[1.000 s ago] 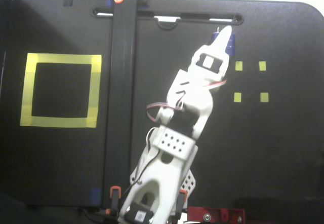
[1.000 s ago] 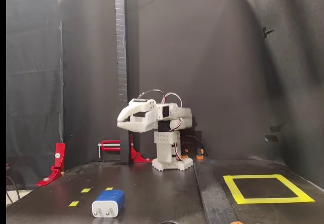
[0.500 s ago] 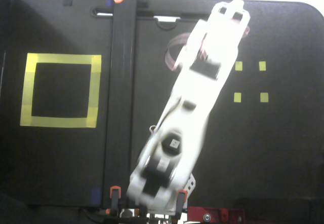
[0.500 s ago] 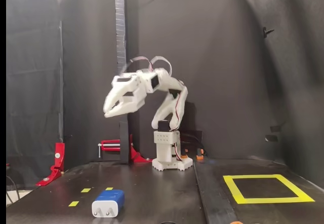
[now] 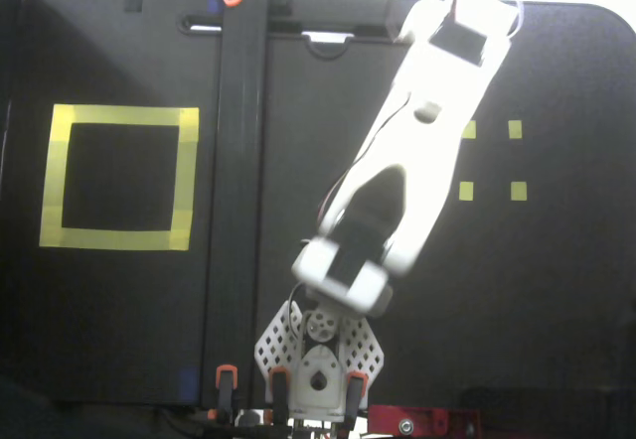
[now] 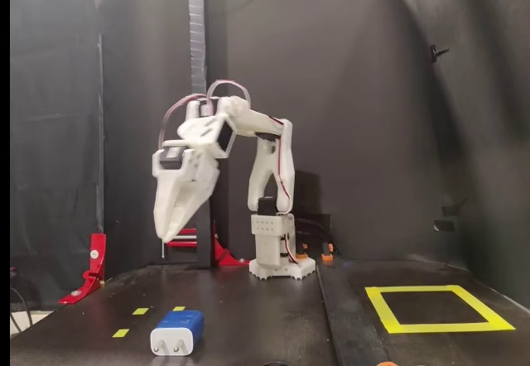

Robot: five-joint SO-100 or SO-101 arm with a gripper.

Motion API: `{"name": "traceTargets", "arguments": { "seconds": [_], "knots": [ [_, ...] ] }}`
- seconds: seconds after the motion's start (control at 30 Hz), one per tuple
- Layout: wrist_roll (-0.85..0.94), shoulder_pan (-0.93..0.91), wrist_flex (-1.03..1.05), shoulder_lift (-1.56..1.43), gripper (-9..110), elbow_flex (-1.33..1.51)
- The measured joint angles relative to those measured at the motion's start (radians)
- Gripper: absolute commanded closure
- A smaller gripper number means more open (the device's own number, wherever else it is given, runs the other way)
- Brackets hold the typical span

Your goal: Grasp the block and place it in the designated area.

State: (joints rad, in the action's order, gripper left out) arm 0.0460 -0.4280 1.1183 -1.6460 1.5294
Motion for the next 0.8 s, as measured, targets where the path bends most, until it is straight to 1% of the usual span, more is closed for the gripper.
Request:
{"name": "traceTargets", "arguments": {
  "seconds": [0.37, 0.53, 0.8],
  "knots": [
    [0.000, -0.005, 0.293, 0.233, 102, -0.285],
    [0.011, -0.003, 0.333, 0.282, 102, -0.316],
    [0.032, 0.009, 0.333, 0.299, 102, -0.318]
  ]
}}
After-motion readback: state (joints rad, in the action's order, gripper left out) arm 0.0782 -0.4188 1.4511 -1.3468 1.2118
